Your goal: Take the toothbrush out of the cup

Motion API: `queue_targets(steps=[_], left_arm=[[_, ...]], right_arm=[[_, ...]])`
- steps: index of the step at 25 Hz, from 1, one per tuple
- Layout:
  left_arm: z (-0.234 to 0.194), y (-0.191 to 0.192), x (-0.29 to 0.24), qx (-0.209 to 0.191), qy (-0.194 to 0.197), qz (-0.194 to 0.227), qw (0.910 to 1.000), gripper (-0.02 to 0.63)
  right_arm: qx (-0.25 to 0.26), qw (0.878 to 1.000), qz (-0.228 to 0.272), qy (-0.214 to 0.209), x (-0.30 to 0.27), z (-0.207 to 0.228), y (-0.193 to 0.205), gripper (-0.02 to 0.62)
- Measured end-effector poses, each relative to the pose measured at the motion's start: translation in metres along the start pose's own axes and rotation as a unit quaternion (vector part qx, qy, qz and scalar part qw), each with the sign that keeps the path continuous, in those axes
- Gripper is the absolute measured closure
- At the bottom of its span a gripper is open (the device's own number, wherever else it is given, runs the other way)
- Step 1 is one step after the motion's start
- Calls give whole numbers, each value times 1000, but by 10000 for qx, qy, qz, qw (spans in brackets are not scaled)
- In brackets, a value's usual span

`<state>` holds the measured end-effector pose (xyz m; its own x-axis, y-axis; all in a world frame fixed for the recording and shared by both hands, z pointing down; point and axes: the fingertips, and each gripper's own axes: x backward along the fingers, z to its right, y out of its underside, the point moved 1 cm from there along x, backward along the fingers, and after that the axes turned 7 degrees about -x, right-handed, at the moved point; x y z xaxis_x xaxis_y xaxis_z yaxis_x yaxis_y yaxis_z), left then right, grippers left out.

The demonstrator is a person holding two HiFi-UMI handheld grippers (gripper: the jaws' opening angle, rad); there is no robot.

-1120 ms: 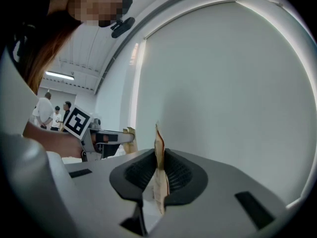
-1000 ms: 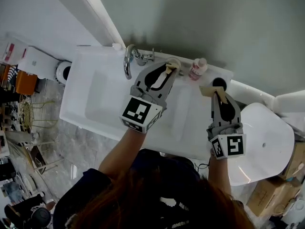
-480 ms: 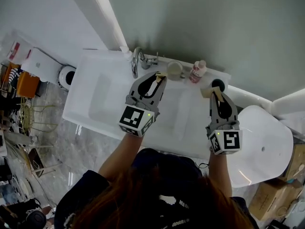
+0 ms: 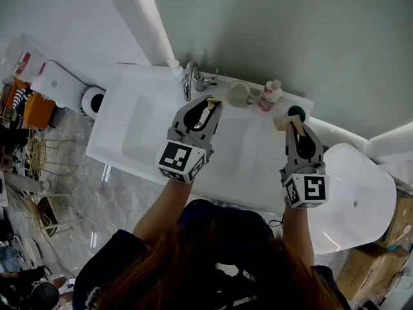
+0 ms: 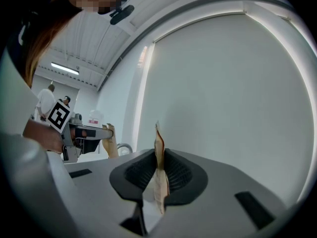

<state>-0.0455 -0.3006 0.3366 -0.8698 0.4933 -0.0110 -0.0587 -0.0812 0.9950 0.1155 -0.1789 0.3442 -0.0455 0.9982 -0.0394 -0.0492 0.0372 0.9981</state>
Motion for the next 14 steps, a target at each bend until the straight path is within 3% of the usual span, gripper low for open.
queue_targets(steps=[14], left_arm=[[0, 2, 4, -3, -50, 14, 10000, 514]], right_arm=[[28, 10000, 7, -19, 2, -1, 1, 531]])
